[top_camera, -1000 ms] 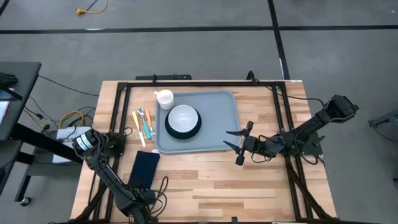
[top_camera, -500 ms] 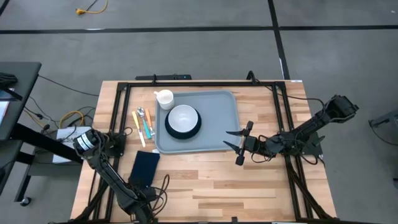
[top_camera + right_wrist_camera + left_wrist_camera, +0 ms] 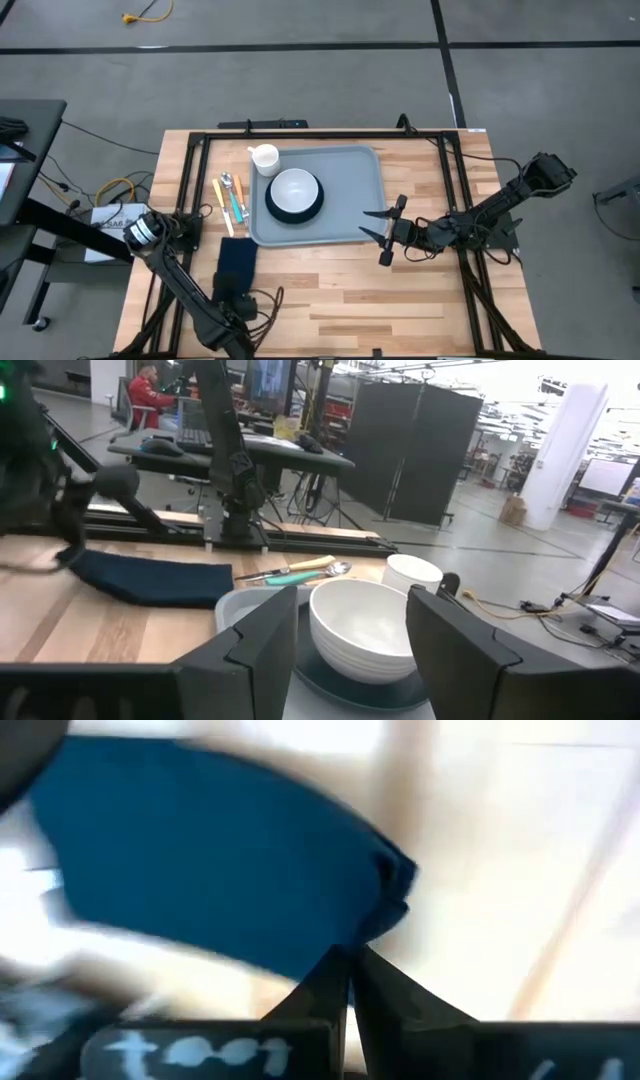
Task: Set up tray
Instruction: Put the black napkin on the gray tray to the right of the black plate
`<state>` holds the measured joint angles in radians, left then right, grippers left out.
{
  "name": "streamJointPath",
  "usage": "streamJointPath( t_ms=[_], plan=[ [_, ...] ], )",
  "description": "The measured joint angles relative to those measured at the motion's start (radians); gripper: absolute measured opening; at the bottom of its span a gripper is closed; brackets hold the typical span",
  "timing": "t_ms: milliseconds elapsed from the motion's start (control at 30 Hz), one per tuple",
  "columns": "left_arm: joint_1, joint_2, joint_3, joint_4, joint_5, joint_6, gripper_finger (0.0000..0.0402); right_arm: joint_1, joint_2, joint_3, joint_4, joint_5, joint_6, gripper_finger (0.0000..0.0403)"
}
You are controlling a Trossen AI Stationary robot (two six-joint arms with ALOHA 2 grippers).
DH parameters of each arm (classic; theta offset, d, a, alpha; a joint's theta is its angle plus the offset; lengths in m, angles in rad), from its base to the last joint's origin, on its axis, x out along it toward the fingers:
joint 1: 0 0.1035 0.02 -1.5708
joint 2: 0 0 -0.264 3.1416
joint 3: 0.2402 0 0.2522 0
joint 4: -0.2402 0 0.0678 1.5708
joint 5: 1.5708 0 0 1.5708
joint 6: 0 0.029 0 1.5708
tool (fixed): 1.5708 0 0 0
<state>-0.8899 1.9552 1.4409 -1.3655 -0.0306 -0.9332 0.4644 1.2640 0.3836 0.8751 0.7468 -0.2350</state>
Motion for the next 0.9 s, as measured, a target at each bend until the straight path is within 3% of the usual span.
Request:
streamJointPath(
  t_ms=[200, 400, 600, 900],
  plan=[
    [0.010, -0.002, 0.193, -0.212, -0.205, -0.008, 0.0000, 0.000, 0.000, 0.000, 0.000, -0.129, 0.003, 0.0176],
    [0.023, -0.005, 0.327, -0.206, -0.373, 0.035, 0.0000, -0.002, 0.000, 0.000, 0.029, -0.304, 0.003, 0.0178],
    [0.055, -0.005, 0.393, -0.206, -0.397, 0.134, 0.0000, -0.002, 0.001, 0.000, 0.049, -0.402, 0.002, 0.0174],
    [0.109, -0.005, 0.490, -0.206, -0.438, 0.367, 0.0000, -0.055, 0.139, 0.025, 0.170, -0.407, -0.009, 0.0173]
  ],
)
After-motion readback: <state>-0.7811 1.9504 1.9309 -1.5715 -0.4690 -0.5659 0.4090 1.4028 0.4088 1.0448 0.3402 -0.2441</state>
